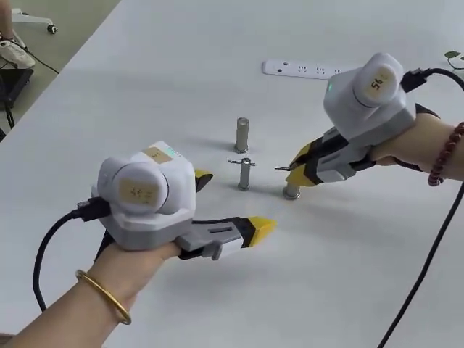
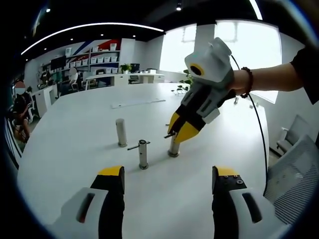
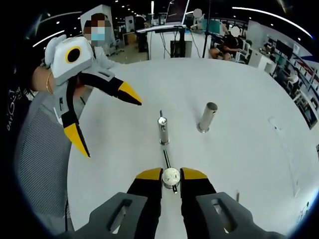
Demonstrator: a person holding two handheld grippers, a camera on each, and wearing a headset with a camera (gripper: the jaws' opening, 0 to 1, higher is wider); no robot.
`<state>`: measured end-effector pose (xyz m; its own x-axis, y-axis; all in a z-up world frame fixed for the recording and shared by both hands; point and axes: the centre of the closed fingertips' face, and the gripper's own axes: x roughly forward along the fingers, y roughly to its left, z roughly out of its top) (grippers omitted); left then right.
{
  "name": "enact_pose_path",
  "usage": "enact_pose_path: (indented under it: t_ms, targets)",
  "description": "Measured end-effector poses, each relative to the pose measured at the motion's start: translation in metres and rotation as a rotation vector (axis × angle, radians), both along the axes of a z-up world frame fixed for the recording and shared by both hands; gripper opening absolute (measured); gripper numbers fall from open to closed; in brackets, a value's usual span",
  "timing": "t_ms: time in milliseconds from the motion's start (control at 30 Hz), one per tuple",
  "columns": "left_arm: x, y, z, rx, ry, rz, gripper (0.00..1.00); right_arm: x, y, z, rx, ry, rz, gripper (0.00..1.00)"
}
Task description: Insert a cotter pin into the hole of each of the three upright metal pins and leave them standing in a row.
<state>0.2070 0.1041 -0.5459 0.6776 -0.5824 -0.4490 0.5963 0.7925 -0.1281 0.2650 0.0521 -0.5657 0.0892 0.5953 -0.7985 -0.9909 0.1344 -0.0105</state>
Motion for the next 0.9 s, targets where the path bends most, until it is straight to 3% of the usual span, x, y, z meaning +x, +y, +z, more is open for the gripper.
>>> enact_pose_path:
  t_ms: [633, 900]
  targets:
    - [0.0018, 0.0018, -0.0062, 0.004, 0.021, -0.001, 0.73, 0.0028, 0.0016, -0.0016, -0.014, 0.008, 0.039, 0.09]
    - [0.0024, 0.0026, -0.0074, -0.003, 0.031, 0.004, 0.74, 0.0020, 0.0021, -0.0023, -0.006, 0.023, 0.013, 0.09]
